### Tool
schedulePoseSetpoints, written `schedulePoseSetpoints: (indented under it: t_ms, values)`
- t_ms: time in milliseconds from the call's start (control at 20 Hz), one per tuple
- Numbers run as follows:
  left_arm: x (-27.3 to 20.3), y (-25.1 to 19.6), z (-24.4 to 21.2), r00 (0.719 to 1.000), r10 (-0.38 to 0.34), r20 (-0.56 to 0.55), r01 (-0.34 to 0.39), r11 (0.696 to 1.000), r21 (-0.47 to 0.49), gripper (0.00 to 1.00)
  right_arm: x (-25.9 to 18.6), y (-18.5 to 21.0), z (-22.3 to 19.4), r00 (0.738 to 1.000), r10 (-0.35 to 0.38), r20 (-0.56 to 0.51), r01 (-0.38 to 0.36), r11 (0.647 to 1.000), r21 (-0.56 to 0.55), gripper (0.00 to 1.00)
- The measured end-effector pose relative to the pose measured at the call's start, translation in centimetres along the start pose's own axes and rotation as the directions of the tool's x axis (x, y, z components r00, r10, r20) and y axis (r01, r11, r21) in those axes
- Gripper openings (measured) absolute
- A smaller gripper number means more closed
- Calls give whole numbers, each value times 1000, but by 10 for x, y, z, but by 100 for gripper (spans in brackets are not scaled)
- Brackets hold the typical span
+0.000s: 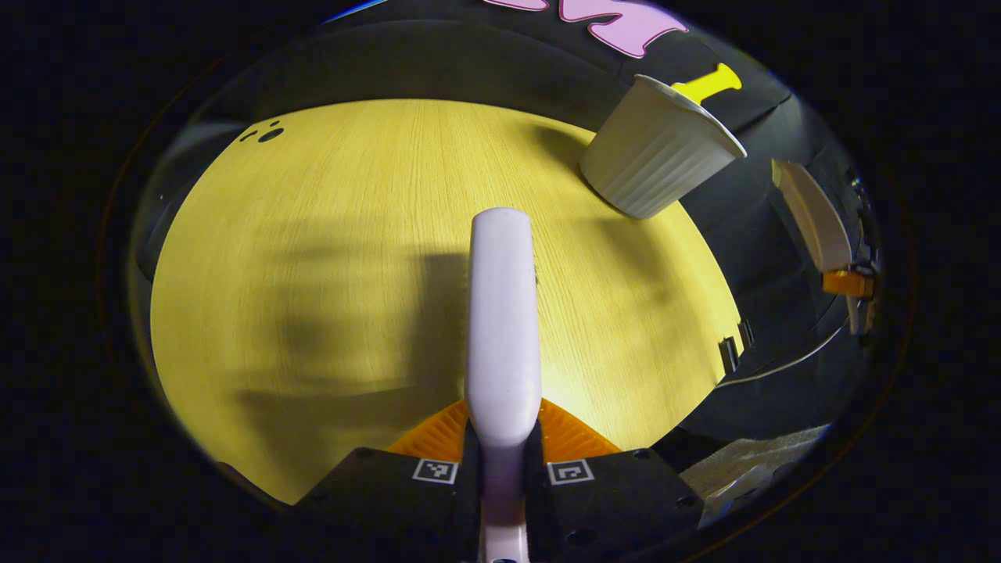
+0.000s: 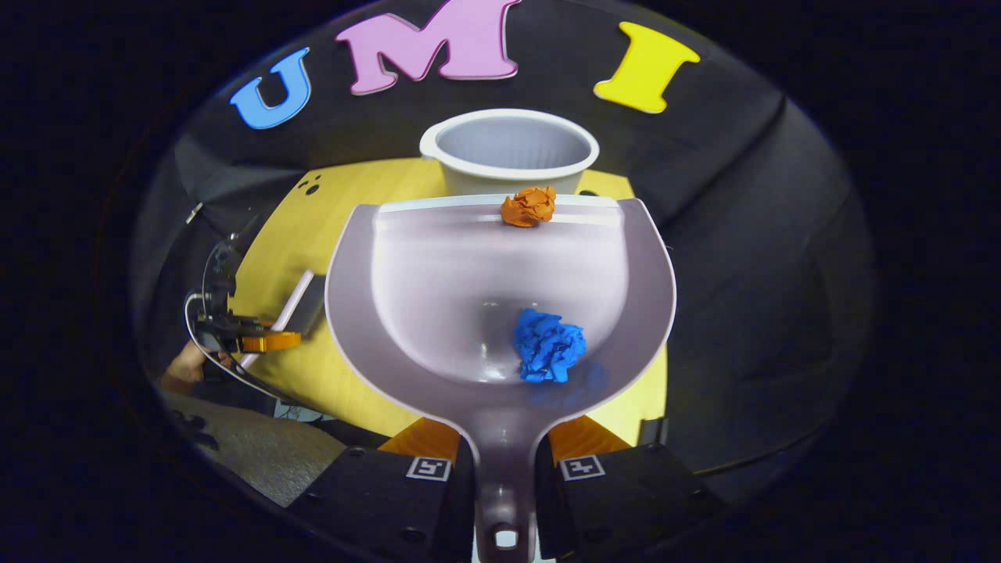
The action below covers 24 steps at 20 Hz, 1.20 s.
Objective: Pick up the small broom and dustpan from the desktop, sweep the trash into the dustpan with the broom, and then empty the trash into the garbage bin.
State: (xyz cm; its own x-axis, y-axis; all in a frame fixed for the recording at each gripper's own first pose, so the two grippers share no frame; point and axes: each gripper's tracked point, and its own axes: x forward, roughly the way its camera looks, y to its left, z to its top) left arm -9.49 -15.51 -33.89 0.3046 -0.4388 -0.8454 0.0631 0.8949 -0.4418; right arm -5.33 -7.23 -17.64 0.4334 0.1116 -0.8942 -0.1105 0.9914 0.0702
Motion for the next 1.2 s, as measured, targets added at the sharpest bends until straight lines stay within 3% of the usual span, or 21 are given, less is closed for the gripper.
schedulePoseSetpoints:
  t_ms: [300,550,700,800,900,950,1000,1050,1200]
  values:
    - [-4,-3,-10,1000,-11,6,11,1000,-22,26,-16,-85,87,981,-181,66,187,978,-90,35]
    - [-5,-2,-15,1000,8,15,-7,999,-41,27,4,-114,139,959,-281,45,284,930,-233,35]
    - [-6,2,-19,1000,12,16,-11,998,-60,26,21,-117,158,950,-313,-1,294,893,-340,35]
    - [-5,4,-24,1000,20,9,-20,998,-65,27,31,-118,168,940,-340,-29,296,855,-426,40]
    - [-6,3,-27,1000,19,7,-19,997,-76,27,36,-121,178,926,-371,-66,287,808,-514,31]
    - [-5,2,-28,1000,14,6,-14,996,-83,27,40,-120,181,920,-382,-84,277,788,-550,36]
    - [-5,0,-28,1000,10,6,-9,996,-88,27,42,-118,184,913,-395,-98,269,766,-584,31]
    - [-3,-2,-28,1000,9,5,-8,996,-90,27,45,-119,190,904,-414,-106,266,739,-619,35]
    - [0,-5,-27,1000,10,7,-10,995,-96,27,52,-116,206,881,-460,-108,256,657,-709,36]
